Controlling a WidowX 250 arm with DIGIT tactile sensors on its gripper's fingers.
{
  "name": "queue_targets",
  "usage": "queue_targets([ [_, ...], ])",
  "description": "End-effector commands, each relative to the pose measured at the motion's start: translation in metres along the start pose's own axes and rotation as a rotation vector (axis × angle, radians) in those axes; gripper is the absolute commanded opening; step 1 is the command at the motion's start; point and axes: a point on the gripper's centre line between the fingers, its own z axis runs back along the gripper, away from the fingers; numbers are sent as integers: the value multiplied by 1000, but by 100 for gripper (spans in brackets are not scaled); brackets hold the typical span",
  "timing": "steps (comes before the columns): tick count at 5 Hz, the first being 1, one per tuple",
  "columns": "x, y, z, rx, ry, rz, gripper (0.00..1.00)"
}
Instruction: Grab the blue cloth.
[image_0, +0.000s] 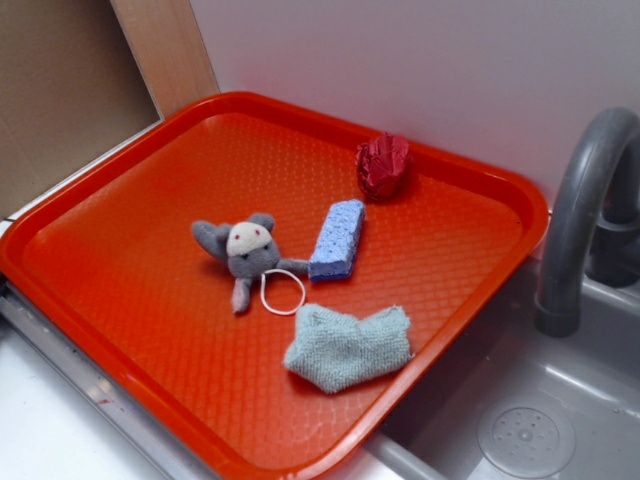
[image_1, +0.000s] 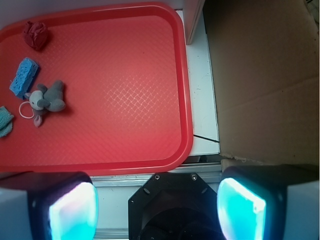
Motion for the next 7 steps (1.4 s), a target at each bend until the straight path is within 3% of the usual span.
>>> queue_targets([
  [1,7,-18,5,-22,-48,-127,100],
  [4,27,-128,-13,-138,-150,-682,100],
  [5,22,-177,-24,-176,-144,-883,100],
  [7,7,-243,-66,-237,-81,-1074,100],
])
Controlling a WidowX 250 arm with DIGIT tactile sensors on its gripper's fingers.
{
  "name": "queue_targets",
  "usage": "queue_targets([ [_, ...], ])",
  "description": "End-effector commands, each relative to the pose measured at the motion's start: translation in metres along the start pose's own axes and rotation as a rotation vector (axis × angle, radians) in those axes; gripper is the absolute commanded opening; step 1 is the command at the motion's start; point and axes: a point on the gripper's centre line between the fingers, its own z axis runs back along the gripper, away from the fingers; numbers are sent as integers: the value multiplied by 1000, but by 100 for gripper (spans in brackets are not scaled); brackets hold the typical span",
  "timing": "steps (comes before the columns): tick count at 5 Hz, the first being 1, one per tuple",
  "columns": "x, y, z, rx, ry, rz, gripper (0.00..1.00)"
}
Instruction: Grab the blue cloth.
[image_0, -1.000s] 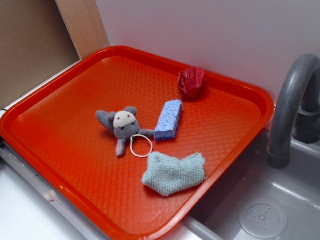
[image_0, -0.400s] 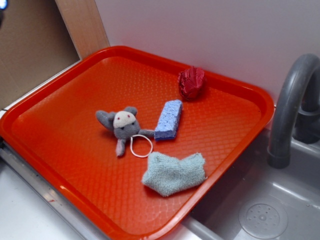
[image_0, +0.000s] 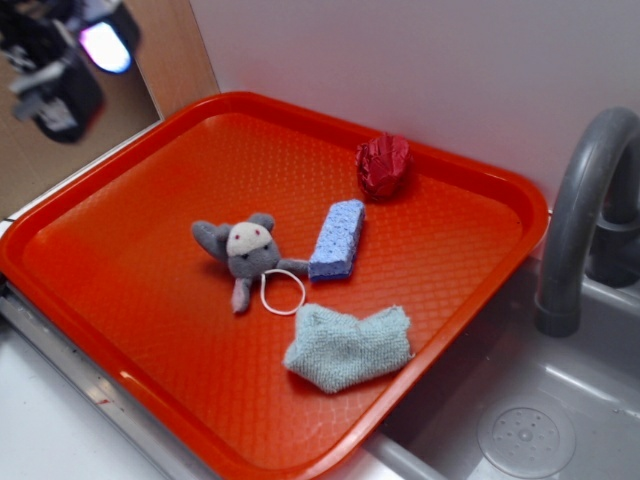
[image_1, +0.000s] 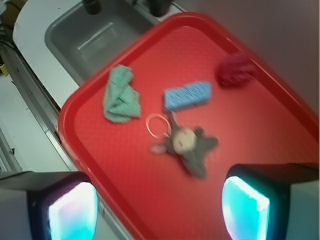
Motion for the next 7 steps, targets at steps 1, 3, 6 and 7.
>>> queue_targets([
  [1,23,-47,-41,-47,29,-135,100],
  [3,35,-59,-83,6,169,-161,100],
  [6,58,-63,-143,28,288,-208,100],
  [7,58,-65,-154,4,317,-232,100],
])
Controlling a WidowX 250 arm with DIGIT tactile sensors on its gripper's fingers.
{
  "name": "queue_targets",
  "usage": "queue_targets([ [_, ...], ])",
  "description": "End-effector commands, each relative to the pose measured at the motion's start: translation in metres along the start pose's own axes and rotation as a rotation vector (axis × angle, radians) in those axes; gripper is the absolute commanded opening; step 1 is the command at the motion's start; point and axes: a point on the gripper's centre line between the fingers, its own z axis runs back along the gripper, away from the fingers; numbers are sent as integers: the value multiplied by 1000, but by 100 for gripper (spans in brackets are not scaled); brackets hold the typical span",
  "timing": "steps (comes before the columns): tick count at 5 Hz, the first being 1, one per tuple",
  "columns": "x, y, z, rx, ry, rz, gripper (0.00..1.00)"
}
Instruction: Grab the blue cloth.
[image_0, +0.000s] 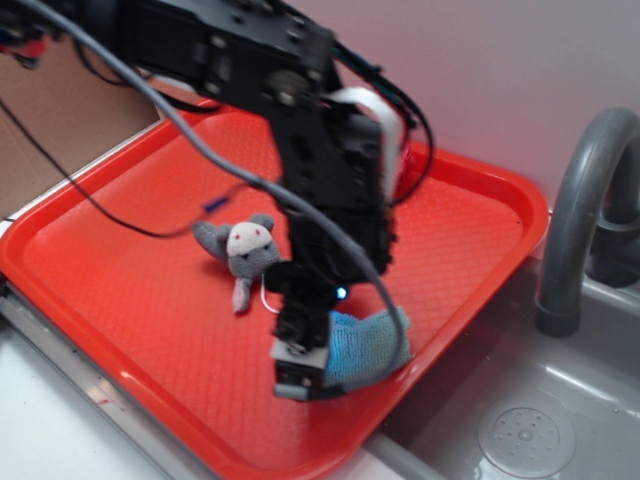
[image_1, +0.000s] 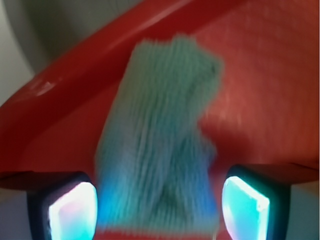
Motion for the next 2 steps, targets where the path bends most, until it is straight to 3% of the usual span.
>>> queue_targets([
  [1,-1,-25,10,0,-17,-75,62],
  [2,-4,-28,12,13,-4,-52,0],
])
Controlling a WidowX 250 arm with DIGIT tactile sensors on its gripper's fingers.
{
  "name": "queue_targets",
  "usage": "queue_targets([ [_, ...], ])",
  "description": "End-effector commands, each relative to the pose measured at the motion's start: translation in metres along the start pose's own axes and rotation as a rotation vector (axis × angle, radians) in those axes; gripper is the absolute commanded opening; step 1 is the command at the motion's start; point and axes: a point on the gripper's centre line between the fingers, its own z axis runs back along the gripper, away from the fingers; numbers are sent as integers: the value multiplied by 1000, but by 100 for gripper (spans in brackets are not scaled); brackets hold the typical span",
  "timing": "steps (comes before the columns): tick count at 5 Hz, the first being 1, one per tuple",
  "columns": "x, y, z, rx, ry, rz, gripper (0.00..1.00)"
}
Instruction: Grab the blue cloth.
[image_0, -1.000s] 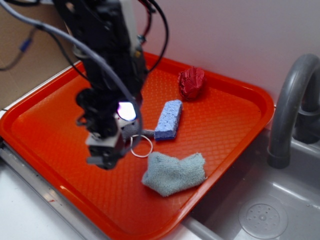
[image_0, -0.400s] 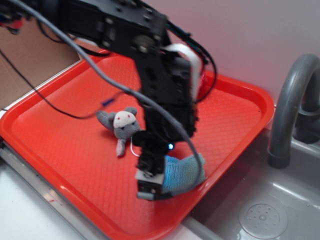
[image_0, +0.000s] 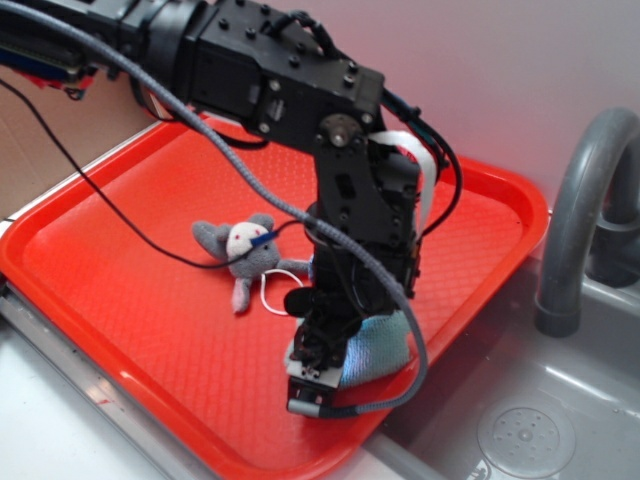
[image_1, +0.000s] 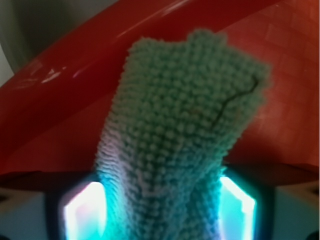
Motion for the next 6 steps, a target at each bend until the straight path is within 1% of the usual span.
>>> queue_targets([
  [1,-20,-7,48,51,-68,122,0],
  [2,-47,25,84,-6,-141,365,0],
  [3,-78,49,111,-103,-240,478,0],
  [4,-107,55,134,-112,-342,623,0],
  [5,-152,59,155,-95,-428,795,0],
  [6,-188,64,172,-65,-443,928,0],
])
